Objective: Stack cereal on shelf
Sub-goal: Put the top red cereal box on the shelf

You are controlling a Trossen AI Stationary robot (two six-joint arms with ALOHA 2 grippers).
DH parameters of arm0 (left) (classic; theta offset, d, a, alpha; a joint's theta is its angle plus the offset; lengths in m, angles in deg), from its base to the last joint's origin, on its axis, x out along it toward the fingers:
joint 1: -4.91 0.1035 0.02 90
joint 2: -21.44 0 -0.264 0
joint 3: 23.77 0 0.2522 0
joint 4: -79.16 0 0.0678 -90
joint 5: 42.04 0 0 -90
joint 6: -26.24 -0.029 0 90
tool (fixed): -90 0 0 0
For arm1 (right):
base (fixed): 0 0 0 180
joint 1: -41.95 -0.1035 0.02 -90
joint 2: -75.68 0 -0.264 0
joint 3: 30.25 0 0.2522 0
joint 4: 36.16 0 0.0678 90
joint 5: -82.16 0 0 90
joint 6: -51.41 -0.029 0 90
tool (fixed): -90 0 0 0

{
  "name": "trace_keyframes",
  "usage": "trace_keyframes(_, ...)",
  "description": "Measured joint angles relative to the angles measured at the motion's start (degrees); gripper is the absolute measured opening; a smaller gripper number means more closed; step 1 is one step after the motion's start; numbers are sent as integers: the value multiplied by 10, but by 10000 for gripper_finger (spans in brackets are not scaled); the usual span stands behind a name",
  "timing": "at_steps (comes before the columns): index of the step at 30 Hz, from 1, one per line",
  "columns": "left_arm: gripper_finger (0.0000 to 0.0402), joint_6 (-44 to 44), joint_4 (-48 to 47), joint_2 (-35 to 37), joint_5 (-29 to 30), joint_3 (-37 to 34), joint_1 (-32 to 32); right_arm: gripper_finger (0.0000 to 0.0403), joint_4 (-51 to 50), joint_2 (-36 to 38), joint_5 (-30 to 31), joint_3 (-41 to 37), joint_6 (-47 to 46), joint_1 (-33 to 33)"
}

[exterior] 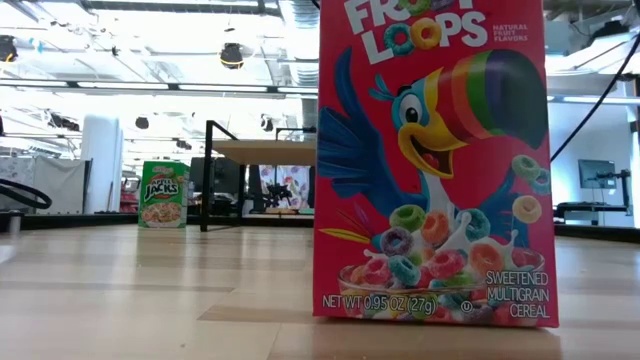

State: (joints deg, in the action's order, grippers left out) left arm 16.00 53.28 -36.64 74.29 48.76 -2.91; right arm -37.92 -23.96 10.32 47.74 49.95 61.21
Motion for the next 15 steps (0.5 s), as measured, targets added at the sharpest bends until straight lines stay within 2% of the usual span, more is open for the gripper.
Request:
trace_keyframes(5, 275, 0, 0, 0, 0, 0, 0, 134, 0, 0, -3, 0, 16, 6)
trace_keyframes(8, 275, 0, 0, 0, 0, 0, 0, 134, -1, 0, -24, 0, 15, 6)
trace_keyframes(15, 275, 0, 0, 0, 0, 0, 0, 134, -34, 0, -27, 0, -6, -18)
